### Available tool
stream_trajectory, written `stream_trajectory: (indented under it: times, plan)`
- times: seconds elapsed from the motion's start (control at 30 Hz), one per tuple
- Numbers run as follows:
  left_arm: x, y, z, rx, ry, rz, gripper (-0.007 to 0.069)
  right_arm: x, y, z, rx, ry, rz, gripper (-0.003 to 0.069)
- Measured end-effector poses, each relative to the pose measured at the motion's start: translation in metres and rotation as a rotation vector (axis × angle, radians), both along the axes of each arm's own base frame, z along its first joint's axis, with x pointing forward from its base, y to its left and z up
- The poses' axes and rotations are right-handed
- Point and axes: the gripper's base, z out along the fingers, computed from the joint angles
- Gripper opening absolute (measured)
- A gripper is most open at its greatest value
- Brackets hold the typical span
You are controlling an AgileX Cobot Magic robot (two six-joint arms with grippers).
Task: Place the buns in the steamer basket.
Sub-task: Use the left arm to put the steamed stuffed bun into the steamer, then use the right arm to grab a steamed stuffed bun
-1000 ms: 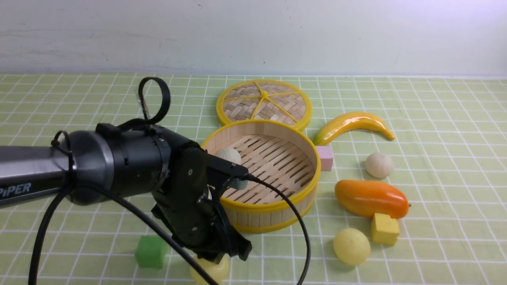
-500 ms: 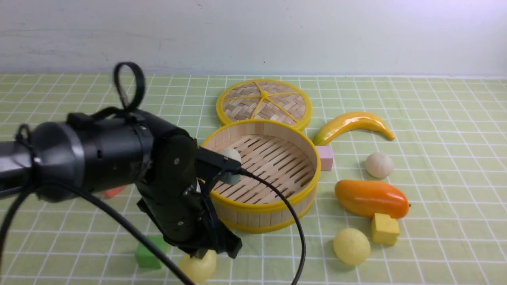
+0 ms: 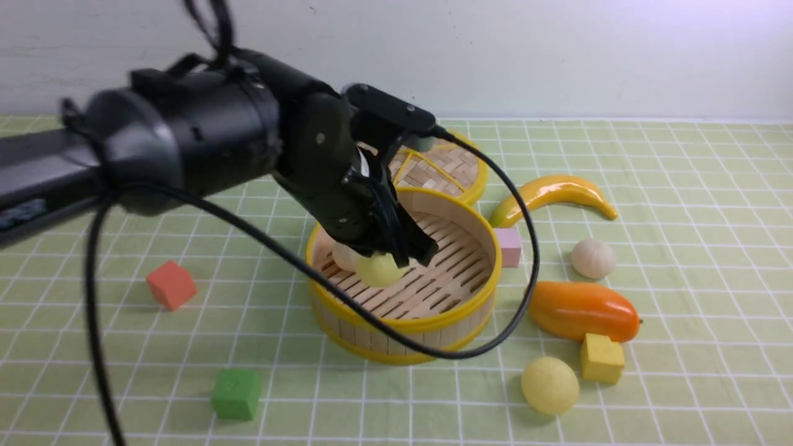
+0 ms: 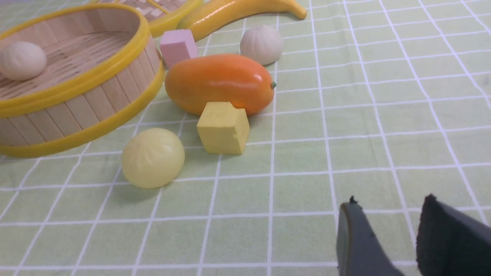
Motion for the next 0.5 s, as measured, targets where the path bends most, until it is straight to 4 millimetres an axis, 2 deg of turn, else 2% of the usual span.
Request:
stream_trajectory:
  times: [0.03,0.07,0.13,0.2,0.27,0.4,0.5]
  plan:
    - [0.002,-0.001,-0.001,0.005,0.0,-0.001,-0.0013,0.0,0.0,0.0,0.0,0.0,0.0,0.0239]
    - [0.012,-0.007,-0.02,0.045,0.033,-0.003,-0.001,0.0,0.0,0.0,0.0,0.0,0.0,0.0239]
    - [0.02,-0.011,-0.038,0.083,0.079,0.001,0.0012,0.0,0.0,0.0,0.0,0.0,0.0,0.0239]
    - [0.023,-0.013,-0.044,0.098,0.097,0.002,0.0032,0.0,0.0,0.0,0.0,0.0,0.0,0.0239]
    - [0.027,-0.015,-0.048,0.109,0.1,0.001,0.0087,0.0,0.0,0.0,0.0,0.0,0.0,0.0239]
    - [0.027,-0.015,-0.04,0.095,0.092,0.025,0.0311,0.0,0.0,0.0,0.0,0.0,0.0,0.0239]
    - [0.023,-0.012,-0.025,0.071,0.09,0.056,0.0436,0.0,0.0,0.0,0.0,0.0,0.0,0.0239]
